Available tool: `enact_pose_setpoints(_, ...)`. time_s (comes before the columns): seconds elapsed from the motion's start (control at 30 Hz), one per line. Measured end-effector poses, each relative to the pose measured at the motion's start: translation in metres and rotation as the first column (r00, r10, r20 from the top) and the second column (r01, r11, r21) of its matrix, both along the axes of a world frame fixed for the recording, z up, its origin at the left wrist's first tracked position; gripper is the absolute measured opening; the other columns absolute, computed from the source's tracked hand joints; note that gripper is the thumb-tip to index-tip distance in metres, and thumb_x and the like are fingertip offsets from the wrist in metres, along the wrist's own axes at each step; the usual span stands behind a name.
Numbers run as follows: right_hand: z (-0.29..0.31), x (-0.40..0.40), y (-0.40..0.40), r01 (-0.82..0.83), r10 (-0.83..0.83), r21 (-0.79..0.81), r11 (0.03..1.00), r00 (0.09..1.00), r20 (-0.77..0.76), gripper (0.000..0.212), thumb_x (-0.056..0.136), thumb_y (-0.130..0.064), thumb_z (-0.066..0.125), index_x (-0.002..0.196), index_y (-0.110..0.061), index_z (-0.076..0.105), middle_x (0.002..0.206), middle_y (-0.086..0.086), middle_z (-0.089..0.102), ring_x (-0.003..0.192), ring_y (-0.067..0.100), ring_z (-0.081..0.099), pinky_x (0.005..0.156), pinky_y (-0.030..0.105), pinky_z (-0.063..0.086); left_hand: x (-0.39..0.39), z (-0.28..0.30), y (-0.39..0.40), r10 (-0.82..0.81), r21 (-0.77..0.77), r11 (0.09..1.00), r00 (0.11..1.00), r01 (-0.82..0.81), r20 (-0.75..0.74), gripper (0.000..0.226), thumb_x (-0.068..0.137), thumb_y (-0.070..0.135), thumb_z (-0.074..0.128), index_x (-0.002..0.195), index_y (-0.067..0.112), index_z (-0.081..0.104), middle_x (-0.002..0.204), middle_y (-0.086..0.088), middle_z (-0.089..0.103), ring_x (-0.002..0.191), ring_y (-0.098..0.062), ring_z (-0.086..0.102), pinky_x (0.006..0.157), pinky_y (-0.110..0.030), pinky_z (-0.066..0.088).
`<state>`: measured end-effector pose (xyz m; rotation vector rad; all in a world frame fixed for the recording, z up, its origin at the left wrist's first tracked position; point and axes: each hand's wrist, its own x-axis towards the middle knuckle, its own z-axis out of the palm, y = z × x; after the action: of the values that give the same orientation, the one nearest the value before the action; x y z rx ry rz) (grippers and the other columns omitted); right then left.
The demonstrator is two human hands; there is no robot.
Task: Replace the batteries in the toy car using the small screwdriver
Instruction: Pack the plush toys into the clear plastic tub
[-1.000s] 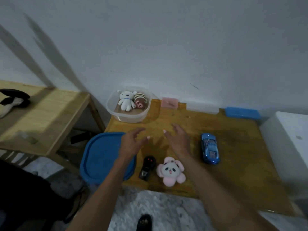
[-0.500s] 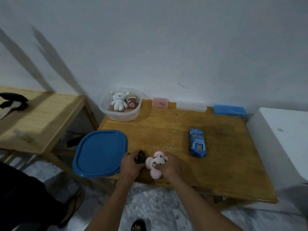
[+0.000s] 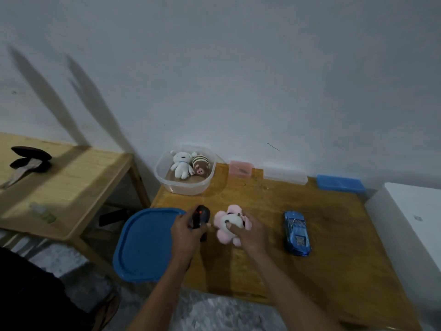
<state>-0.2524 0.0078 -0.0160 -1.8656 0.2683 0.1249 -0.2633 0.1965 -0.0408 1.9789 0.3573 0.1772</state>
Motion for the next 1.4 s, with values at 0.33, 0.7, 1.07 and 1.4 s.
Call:
enact_pose_setpoints(0.33,0.054,0.129,0.084,-0.022,0.006,0.085,0.996,0.984,0.181,0.065,0.079,-0.023,0.085,0.138,-0.022,0.058,0.124,-0.011,0.058,0.116,0.015,0.059,0.085,0.027,0.057,0.113,0.05,0.086,0.08,0.021,0.996,0.987,-0.084,0.136,0.07,0.074,0.023,0.088,0.138,0.031,0.061,0.111,-0.005,0.061,0.093,-0.021,0.065,0.085,-0.039,0.058)
enact_pose_setpoints(0.7,0.022,0.216,0.143,-0.085,0.086,-0.016,0.996,0.992,0.094,0.071,0.079,-0.016,0.085,0.143,-0.015,0.054,0.138,0.0,0.058,0.115,0.007,0.051,0.089,0.023,0.045,0.223,0.021,0.13,-0.064,0.257,0.964,0.997,0.072,-0.042,0.074,0.071,0.019,0.09,0.139,0.024,0.06,0.11,-0.016,0.059,0.102,-0.032,0.062,0.095,-0.039,0.054)
enact_pose_setpoints(1.07,-0.015,0.242,0.169,-0.25,0.237,-0.378,0.891,0.968,-0.083,0.047,0.087,-0.012,0.073,0.132,-0.019,0.059,0.133,0.004,0.063,0.118,0.024,0.06,0.083,0.021,0.041,0.249,-0.018,0.127,-0.056,0.417,0.897,0.972,0.15,-0.229,0.064,0.074,0.012,0.078,0.134,0.029,0.063,0.113,-0.014,0.068,0.102,-0.032,0.064,0.086,-0.034,0.049)
enact_pose_setpoints(1.4,-0.004,0.226,0.167,-0.04,0.092,-0.308,0.95,0.984,0.155,0.042,0.088,-0.023,0.075,0.129,-0.02,0.065,0.124,-0.001,0.066,0.111,0.018,0.062,0.089,0.031,0.055,0.232,0.009,0.135,-0.045,0.341,0.938,0.998,0.061,-0.054,0.058,0.079,0.02,0.083,0.133,0.016,0.065,0.119,-0.016,0.062,0.107,-0.032,0.061,0.086,-0.027,0.046)
